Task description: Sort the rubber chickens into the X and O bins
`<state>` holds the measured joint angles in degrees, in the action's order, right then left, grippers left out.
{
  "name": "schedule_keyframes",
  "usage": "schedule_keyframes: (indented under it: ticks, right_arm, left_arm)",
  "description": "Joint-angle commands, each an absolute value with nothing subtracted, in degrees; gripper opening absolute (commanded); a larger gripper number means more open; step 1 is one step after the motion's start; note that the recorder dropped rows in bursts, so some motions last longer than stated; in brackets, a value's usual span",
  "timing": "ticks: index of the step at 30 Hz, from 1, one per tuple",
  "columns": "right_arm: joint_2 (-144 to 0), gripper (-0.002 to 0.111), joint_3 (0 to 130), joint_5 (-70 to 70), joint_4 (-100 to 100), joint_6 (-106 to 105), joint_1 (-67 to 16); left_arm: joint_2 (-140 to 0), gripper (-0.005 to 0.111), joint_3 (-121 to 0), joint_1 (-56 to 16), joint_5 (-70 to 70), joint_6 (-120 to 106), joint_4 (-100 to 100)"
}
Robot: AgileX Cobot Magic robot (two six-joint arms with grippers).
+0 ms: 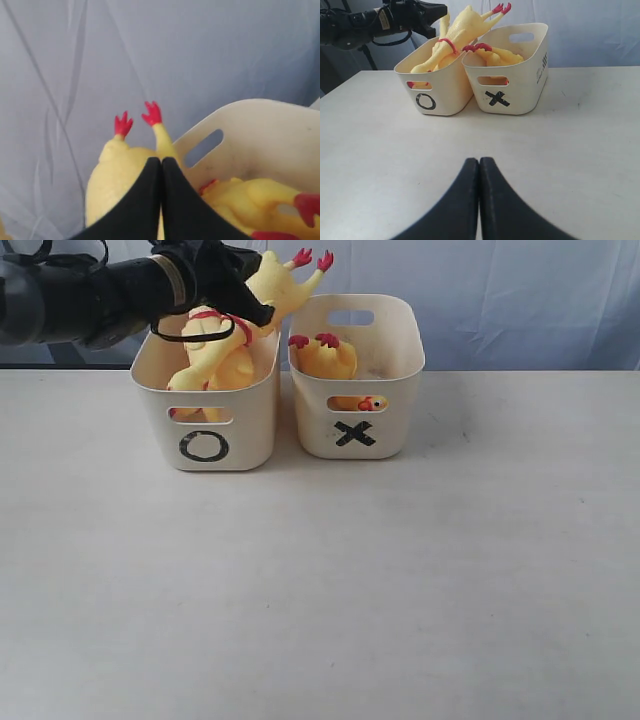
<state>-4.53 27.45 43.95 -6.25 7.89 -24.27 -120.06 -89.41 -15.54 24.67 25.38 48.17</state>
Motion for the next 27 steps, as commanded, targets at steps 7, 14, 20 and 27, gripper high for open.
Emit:
schedule_keyframes:
  ticks: [7,14,20,27]
  right_arm:
    - [-4.3,0.0,27.1,43.5,-6.1,7.7,-24.0]
    - [-4.3,0.0,27.1,43.5,-6.1,7.7,-24.0]
    - [-4.3,0.0,27.1,43.5,-6.1,7.7,-24.0]
    - [-4.3,0.0,27.1,43.5,-6.1,7.7,-24.0]
  left_arm:
    - [-125.1,0.0,-89.9,-15.8,32.9,28.5,48.0]
    - [-128.2,0.0,-93.9,-16.2,36.4,28.5,46.7]
    - [-131.1,0.0,-98.6,-16.2,35.1,28.5,45.5]
    - [-133.4,0.0,-102.9,-16.2,29.9,29.2,45.8]
